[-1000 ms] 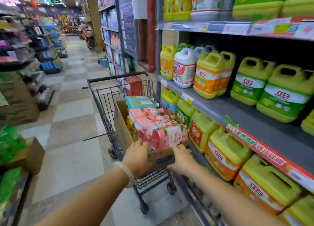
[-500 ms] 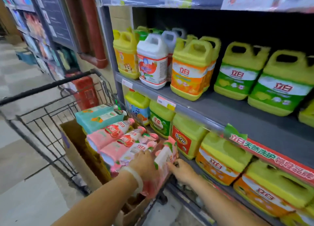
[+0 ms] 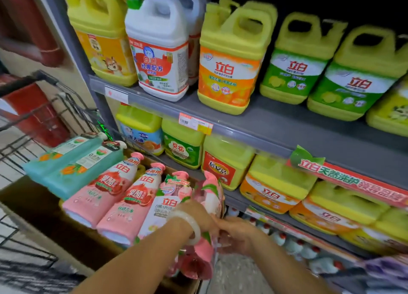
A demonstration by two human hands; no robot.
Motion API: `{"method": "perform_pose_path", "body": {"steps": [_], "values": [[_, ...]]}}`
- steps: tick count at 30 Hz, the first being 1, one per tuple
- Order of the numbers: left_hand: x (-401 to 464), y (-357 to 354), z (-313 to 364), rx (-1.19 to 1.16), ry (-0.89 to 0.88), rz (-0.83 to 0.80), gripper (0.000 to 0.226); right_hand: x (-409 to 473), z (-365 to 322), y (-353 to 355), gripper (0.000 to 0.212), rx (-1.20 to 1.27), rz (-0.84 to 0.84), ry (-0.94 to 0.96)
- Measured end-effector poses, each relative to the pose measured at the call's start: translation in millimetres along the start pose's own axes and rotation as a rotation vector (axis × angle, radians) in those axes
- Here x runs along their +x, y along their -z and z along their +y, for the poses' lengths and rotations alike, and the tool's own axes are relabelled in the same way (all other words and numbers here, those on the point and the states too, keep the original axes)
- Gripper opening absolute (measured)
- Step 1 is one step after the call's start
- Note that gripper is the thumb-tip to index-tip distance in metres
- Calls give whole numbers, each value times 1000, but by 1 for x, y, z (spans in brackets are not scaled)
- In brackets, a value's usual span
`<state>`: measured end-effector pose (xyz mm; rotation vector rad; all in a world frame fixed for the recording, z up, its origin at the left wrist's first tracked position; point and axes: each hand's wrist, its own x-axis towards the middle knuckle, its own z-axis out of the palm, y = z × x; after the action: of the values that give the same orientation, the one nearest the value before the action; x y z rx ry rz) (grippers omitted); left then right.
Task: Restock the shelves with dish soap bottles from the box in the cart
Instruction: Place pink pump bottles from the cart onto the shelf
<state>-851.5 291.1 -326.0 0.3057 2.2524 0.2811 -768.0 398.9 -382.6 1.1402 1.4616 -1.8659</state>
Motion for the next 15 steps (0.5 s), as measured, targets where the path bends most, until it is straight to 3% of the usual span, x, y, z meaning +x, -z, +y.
{"method": "perform_pose_path", "body": {"steps": [4,7,11,15], "values": [[-1,2,-9,-13,-47,-50,96,1,2,-8,33,25,50,51],[3,13,-15,-198,-32,-100,74,-2,1,-9,48,114,95,91],[-1,31,-22,-472,11,-269,78,-15,2,-6,44,262,30,122],[-18,33,-33,-611,-56,-349,45,-28,4,-8,28,403,-160,108]]}}
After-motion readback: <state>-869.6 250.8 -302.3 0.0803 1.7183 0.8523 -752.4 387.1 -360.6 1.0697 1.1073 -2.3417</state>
